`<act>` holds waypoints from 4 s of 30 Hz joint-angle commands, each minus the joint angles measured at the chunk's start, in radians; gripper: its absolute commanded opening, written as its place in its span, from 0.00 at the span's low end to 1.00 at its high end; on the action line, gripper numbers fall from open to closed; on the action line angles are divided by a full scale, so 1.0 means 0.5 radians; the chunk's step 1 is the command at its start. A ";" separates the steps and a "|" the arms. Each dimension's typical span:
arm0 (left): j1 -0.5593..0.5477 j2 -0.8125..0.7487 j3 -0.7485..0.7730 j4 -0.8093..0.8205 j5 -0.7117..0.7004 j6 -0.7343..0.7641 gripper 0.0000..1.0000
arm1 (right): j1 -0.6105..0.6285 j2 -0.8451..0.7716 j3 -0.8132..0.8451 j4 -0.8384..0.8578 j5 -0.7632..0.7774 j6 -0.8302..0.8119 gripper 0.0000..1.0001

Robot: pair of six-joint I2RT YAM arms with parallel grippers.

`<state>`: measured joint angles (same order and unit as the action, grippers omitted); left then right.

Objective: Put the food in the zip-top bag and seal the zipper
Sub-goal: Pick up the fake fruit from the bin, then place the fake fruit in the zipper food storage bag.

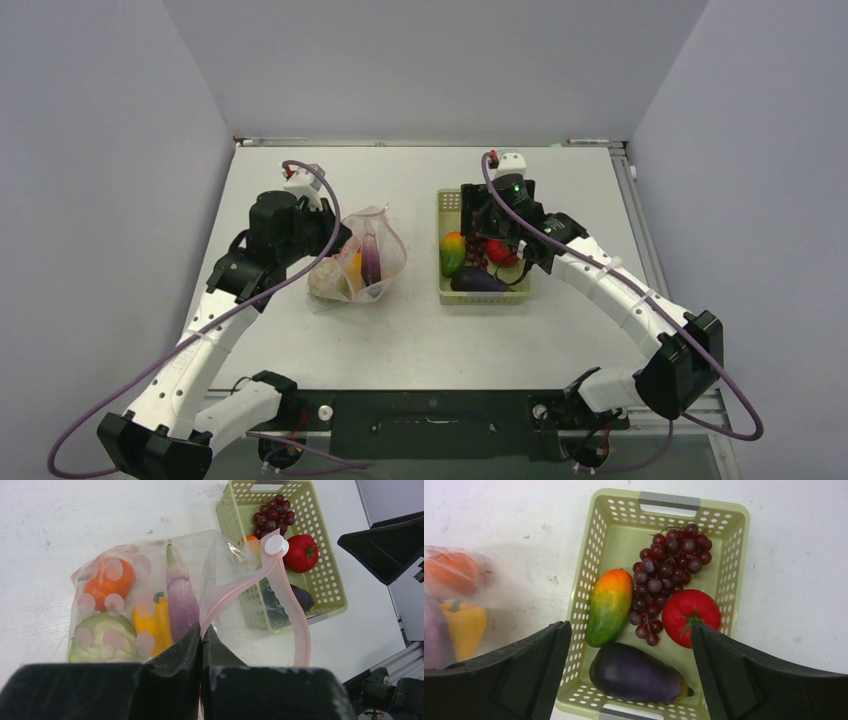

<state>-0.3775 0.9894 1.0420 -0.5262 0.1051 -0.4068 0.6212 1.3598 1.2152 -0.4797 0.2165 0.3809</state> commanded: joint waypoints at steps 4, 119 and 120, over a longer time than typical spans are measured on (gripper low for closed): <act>0.009 0.003 0.018 0.093 0.007 0.019 0.00 | -0.119 0.071 -0.112 -0.001 -0.147 -0.001 0.95; 0.006 -0.033 0.022 0.091 0.014 0.025 0.00 | 1.017 0.161 0.233 0.792 0.234 0.192 0.25; 0.006 -0.035 0.022 0.090 0.015 0.025 0.00 | 1.018 0.181 0.242 0.781 0.239 0.205 0.25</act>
<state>-0.3775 0.9913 1.0420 -0.5262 0.1089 -0.4061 1.1275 1.4109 1.2915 -0.0887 0.2924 0.4507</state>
